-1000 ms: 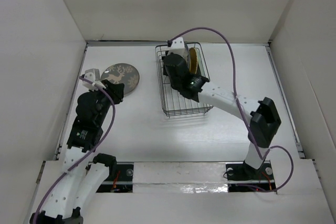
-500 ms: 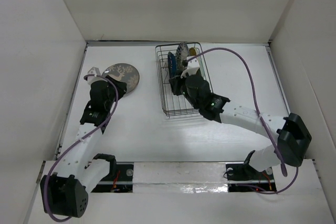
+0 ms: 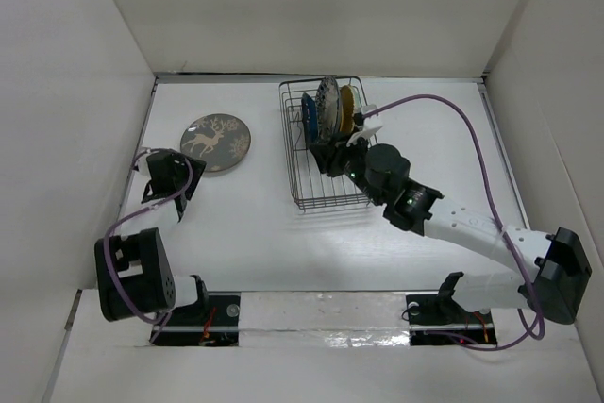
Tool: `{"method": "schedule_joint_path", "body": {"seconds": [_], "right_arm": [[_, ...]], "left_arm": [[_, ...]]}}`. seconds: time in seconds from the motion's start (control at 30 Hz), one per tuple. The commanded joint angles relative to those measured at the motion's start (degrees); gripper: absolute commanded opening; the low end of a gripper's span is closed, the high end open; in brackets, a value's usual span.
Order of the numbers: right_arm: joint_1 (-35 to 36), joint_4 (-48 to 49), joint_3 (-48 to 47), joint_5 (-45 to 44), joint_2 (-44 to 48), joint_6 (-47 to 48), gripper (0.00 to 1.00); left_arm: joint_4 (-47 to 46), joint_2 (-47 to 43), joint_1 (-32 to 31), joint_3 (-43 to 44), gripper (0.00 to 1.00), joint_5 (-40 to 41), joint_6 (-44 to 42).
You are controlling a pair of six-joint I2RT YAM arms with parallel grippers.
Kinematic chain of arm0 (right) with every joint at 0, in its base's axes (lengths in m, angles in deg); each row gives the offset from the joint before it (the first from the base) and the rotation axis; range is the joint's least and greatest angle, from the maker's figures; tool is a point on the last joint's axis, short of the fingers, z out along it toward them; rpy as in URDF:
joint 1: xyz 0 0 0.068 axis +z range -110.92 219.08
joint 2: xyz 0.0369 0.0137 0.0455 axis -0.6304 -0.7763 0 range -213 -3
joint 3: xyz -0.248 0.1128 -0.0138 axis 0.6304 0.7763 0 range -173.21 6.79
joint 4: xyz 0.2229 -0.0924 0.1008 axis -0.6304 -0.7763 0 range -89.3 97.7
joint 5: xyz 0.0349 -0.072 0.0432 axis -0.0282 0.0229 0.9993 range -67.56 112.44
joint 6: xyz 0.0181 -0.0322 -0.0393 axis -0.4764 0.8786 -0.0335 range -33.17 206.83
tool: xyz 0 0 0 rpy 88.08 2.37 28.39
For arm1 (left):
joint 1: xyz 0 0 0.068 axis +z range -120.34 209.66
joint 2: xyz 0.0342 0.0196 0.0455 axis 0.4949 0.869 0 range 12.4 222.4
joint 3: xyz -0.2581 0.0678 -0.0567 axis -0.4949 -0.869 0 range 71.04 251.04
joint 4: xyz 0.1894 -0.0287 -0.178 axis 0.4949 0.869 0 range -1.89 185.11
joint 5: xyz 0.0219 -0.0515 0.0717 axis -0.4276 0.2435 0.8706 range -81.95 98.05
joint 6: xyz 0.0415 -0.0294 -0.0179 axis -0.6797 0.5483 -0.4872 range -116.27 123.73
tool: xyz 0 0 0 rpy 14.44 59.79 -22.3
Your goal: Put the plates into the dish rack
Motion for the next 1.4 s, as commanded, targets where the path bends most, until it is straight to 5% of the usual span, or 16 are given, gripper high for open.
{"method": "schedule_joint_path", "body": {"seconds": [0.0, 0.57, 0.7, 0.77, 0.87, 1.03, 1.37], "right_arm": [[0.5, 3.9, 0.8, 1.4, 1.1, -0.5, 0.39], [-1.8, 4.7, 3.1, 2.2, 2.2, -1.4, 0.39], [-3.0, 4.8, 3.0, 2.8, 1.7, -1.6, 0.39], [-3.0, 4.8, 3.0, 2.8, 1.6, -1.6, 0.39], [-3.0, 4.4, 2.7, 2.9, 1.3, -1.6, 0.39], [-3.0, 3.9, 1.3, 4.0, 0.8, -1.7, 0.4], [-3.0, 2.8, -2.3, 10.4, -1.9, -2.4, 0.69]], "left_arm": [[-6.3, 3.8, 0.5, 0.4, 0.58, -2.1, 2.4], [-19.5, 25.4, 1.0, 6.0, 0.4, -8.3, 12.1], [-29.3, 29.5, 1.0, 3.2, 0.19, -10.2, 15.9], [-36.2, 32.0, 1.0, 1.0, 0.0, -11.2, 17.2], [-45.6, 32.6, 1.0, -3.8, 0.0, -11.2, 19.8], [-45.8, 22.0, 1.0, -7.0, 0.0, -8.3, 18.4], [-39.7, -4.7, 1.7, -14.2, 0.0, -6.6, 16.8]]}}
